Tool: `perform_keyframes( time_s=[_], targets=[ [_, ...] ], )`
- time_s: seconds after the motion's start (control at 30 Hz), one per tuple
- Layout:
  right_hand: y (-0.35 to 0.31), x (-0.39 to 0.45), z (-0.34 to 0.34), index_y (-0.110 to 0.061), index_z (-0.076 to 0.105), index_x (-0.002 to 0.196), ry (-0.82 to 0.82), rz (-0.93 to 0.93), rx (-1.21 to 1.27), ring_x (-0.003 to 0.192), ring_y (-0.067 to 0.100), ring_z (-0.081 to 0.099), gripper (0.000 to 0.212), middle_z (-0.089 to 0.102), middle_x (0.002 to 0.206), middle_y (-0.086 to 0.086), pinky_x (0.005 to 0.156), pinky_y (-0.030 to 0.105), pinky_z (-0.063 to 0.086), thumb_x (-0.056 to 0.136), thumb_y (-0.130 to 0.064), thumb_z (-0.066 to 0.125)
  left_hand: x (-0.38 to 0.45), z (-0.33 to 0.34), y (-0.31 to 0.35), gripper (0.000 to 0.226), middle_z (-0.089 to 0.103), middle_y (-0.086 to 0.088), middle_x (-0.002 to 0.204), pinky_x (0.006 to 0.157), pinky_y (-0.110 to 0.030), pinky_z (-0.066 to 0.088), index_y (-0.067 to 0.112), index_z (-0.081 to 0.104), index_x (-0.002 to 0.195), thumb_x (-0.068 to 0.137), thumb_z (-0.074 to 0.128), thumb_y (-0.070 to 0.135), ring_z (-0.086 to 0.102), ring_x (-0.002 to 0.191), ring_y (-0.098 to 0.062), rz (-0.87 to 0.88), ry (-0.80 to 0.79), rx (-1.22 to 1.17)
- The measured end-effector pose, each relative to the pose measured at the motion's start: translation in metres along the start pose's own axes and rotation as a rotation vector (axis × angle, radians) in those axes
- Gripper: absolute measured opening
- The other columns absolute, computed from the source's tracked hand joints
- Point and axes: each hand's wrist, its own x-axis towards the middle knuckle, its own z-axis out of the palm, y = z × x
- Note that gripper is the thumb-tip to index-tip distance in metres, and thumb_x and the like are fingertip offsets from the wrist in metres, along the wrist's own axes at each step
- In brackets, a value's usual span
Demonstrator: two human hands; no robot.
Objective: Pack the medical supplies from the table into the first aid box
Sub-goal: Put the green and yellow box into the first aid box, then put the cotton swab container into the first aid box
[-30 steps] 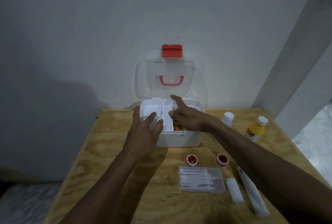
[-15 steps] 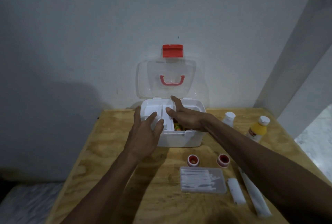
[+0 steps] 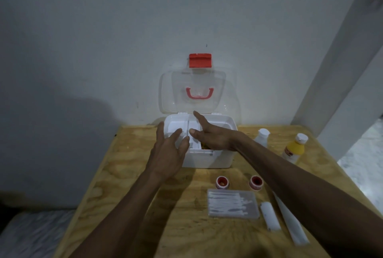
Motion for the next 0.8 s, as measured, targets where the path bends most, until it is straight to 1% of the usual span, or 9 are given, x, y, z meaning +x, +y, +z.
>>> perform_keyframes(
  time_s=[0.1,0.27,0.33,0.4,0.5,0.53,0.6,0.7,0.8],
  targets=[
    [-0.003,-0.005,0.000,-0.030,-0.009,0.152,0.033,-0.004,-0.029,0.144,0.028,0.026,0.066,0.008,0.163,0.000,0.116,0.040,0.020,0.102,-0.044,0.033,0.000,0.000,-0.003,0.053,0.014,-0.003,0.160,0.105,-0.046,0.046,0.023,0.046,0.142,0.098,0.037,0.050,0.039,0.136,-0.031,-0.004,-0.004,-0.002],
    [-0.012,-0.014,0.000,-0.024,-0.003,0.153,0.037,0.012,-0.065,0.147,0.028,0.019,0.059,0.008,0.163,0.002,0.117,0.039,0.017,0.104,-0.040,0.026,-0.001,-0.003,0.002,0.053,0.015,-0.006,0.160,0.107,-0.044,0.043,0.020,0.047,0.141,0.098,0.038,0.048,0.037,0.138,-0.031,-0.007,-0.014,0.006],
    [-0.017,-0.020,-0.004,-0.023,0.006,0.153,0.070,0.010,-0.113,0.145,0.029,0.025,0.056,0.017,0.161,0.005,0.116,0.041,0.020,0.104,-0.040,0.026,-0.002,-0.006,0.004,0.056,0.016,-0.007,0.159,0.107,-0.044,0.043,0.019,0.048,0.141,0.097,0.037,0.052,0.040,0.135,-0.031,-0.007,-0.028,0.011],
    [-0.021,-0.032,-0.010,-0.020,0.021,0.151,0.175,-0.017,-0.170,0.137,0.030,0.040,0.052,0.036,0.154,0.010,0.111,0.040,0.029,0.104,-0.040,0.030,-0.002,-0.010,0.004,0.062,0.017,-0.008,0.159,0.106,-0.045,0.044,0.019,0.049,0.141,0.094,0.035,0.057,0.044,0.132,-0.031,-0.002,-0.043,0.018],
    [-0.021,-0.071,-0.013,-0.019,0.042,0.141,0.450,-0.145,-0.143,0.108,0.024,0.062,0.044,0.067,0.118,0.010,0.092,0.033,0.045,0.101,-0.038,0.041,-0.004,-0.011,0.003,0.057,0.016,-0.009,0.159,0.108,-0.046,0.041,0.018,0.049,0.141,0.097,0.037,0.053,0.037,0.137,-0.031,-0.002,-0.056,0.022],
    [-0.018,-0.087,-0.011,-0.019,0.049,0.135,0.540,-0.195,-0.105,0.100,0.018,0.064,0.039,0.070,0.108,0.005,0.086,0.030,0.047,0.100,-0.036,0.047,-0.005,-0.012,0.005,0.055,0.016,-0.009,0.159,0.109,-0.047,0.040,0.018,0.049,0.140,0.098,0.038,0.050,0.034,0.139,-0.032,0.000,-0.053,0.023],
    [-0.006,-0.119,-0.002,-0.022,0.059,0.123,0.660,-0.252,-0.075,0.091,0.004,0.063,0.032,0.070,0.099,-0.006,0.081,0.023,0.050,0.095,-0.036,0.057,-0.009,-0.016,0.011,0.051,0.019,-0.010,0.159,0.109,-0.048,0.039,0.017,0.050,0.140,0.099,0.038,0.045,0.029,0.142,-0.033,0.010,-0.052,0.027],
    [0.023,-0.151,0.022,-0.025,0.065,0.116,0.663,-0.219,-0.063,0.091,-0.002,0.063,0.035,0.069,0.101,-0.013,0.080,0.021,0.053,0.086,-0.042,0.067,-0.016,-0.021,0.022,0.042,0.027,-0.015,0.156,0.112,-0.053,0.033,0.010,0.052,0.137,0.102,0.040,0.030,0.019,0.146,-0.037,0.061,-0.077,0.083],
    [0.048,-0.174,0.047,-0.030,0.061,0.124,0.560,-0.075,-0.030,0.101,-0.002,0.058,0.046,0.062,0.116,-0.017,0.081,0.010,0.046,0.082,-0.047,0.070,-0.019,-0.020,0.021,0.042,0.027,-0.014,0.157,0.115,-0.050,0.028,0.009,0.052,0.137,0.102,0.040,0.029,0.013,0.148,-0.036,0.060,-0.059,0.066]
  ],
)
